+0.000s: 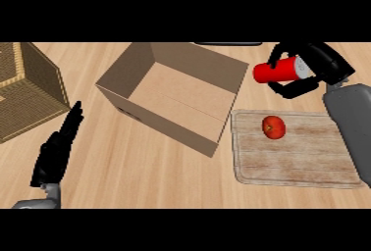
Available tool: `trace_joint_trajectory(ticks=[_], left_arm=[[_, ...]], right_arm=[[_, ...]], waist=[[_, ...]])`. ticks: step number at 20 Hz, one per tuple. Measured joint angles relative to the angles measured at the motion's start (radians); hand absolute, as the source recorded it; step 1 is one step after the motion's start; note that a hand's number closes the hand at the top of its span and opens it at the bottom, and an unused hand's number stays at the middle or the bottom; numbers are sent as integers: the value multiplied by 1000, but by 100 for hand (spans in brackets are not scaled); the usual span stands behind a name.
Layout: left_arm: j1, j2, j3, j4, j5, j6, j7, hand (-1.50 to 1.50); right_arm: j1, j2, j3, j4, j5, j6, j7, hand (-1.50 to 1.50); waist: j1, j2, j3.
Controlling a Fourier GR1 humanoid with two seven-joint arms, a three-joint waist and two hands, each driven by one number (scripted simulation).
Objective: Pick the can from the cutting board and place it in the cardboard box
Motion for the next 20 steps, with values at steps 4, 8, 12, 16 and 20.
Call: trace_joint_trajectory(ticks=[4,8,12,16,20], left_arm=[[-2,-4,4,0,-2,0,7,0],[9,-2,12,-6,-3,-7,5,0],[10,-5,19,-7,-6,-8,4,0],[11,-25,6,17,-25,3,-22,0],[17,-25,10,1,-21,-4,-18,0]], right_arm=[[-55,37,-27,2,-60,60,-40,150],[-125,90,-32,0,-79,96,2,150],[-190,168,-12,-13,-64,96,107,150],[-280,250,4,49,-28,59,189,150],[-347,332,25,132,11,21,241,150]], waist=[[-9,-3,-1],[-14,-4,-1],[-16,-5,-2],[-11,-3,-2],[-6,-2,-2]])
